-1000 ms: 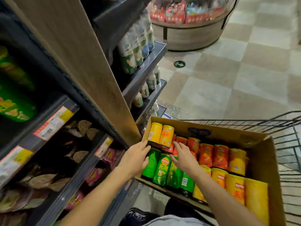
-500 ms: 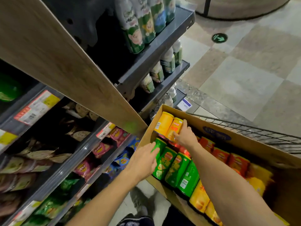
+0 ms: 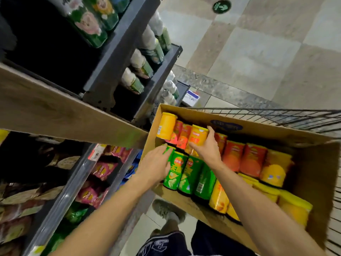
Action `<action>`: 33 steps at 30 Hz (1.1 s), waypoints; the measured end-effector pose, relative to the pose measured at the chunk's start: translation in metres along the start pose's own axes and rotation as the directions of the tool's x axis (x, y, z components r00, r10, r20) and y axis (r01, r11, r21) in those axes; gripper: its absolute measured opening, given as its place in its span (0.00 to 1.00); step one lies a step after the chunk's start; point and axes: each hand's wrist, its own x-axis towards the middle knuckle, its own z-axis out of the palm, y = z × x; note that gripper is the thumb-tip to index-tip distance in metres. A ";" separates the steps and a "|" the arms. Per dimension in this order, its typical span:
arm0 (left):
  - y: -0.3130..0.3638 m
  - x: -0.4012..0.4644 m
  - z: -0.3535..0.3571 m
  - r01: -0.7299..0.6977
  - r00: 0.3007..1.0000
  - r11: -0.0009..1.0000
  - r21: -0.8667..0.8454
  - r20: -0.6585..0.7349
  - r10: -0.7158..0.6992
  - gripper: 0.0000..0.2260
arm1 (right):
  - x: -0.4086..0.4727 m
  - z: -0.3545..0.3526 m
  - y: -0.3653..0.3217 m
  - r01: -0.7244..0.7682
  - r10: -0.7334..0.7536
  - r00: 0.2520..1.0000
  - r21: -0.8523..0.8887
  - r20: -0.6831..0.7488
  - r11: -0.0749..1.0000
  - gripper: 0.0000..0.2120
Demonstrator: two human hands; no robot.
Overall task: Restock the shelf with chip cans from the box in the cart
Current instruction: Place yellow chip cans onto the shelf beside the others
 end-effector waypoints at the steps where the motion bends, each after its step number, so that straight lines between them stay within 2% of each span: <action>1: 0.003 0.011 -0.003 0.000 0.999 1.000 -0.009 0.035 0.001 0.25 | -0.008 -0.012 0.008 -0.004 0.005 1.000 0.017 -0.017 1.000 0.49; 7: -0.006 0.079 -0.004 0.100 0.983 0.995 0.012 0.151 -0.100 0.19 | -0.057 -0.078 0.052 -0.050 0.062 0.987 0.083 -0.148 0.995 0.49; 9: -0.016 0.096 0.002 0.141 0.975 0.989 0.042 0.169 -0.146 0.20 | -0.072 -0.095 0.060 -0.058 0.073 0.977 0.079 -0.199 0.995 0.49; 13: -0.029 0.120 0.017 0.215 0.973 0.977 0.010 0.079 -0.215 0.29 | -0.097 -0.119 0.071 -0.073 0.097 0.967 0.111 -0.234 0.991 0.48; 15: -0.031 0.129 0.022 0.296 0.955 0.955 -0.038 0.044 -0.294 0.33 | -0.107 -0.129 0.075 -0.075 0.100 0.962 0.103 -0.256 0.992 0.49; 18: -0.035 0.135 0.020 0.440 0.895 0.890 -0.119 0.139 -0.424 0.42 | -0.117 -0.139 0.081 -0.082 0.107 0.951 0.097 -0.290 0.992 0.50; 20: -0.040 0.138 0.020 0.468 0.878 0.874 -0.128 0.181 -0.443 0.48 | -0.122 -0.144 0.084 -0.091 0.115 0.945 0.092 -0.307 0.992 0.50; 23: -0.044 0.143 0.023 0.397 0.914 0.905 -0.152 0.151 -0.375 0.57 | -0.129 -0.146 0.088 -0.093 0.115 0.942 0.083 -0.316 0.992 0.49; 25: -0.043 0.145 0.024 0.338 0.934 0.930 -0.140 0.175 -0.313 0.58 | -0.132 -0.146 0.089 -0.101 0.120 0.945 0.078 -0.306 0.992 0.49; 29: -0.022 0.136 0.016 0.309 0.938 0.919 -0.246 0.236 -0.253 0.52 | -0.134 -0.140 0.088 -0.106 0.116 0.958 0.049 -0.262 0.993 0.49; 33: 0.004 0.111 0.012 0.236 0.965 0.897 -0.373 0.197 -0.171 0.48 | -0.132 -0.130 0.073 -0.089 0.090 0.968 0.015 -0.235 0.996 0.49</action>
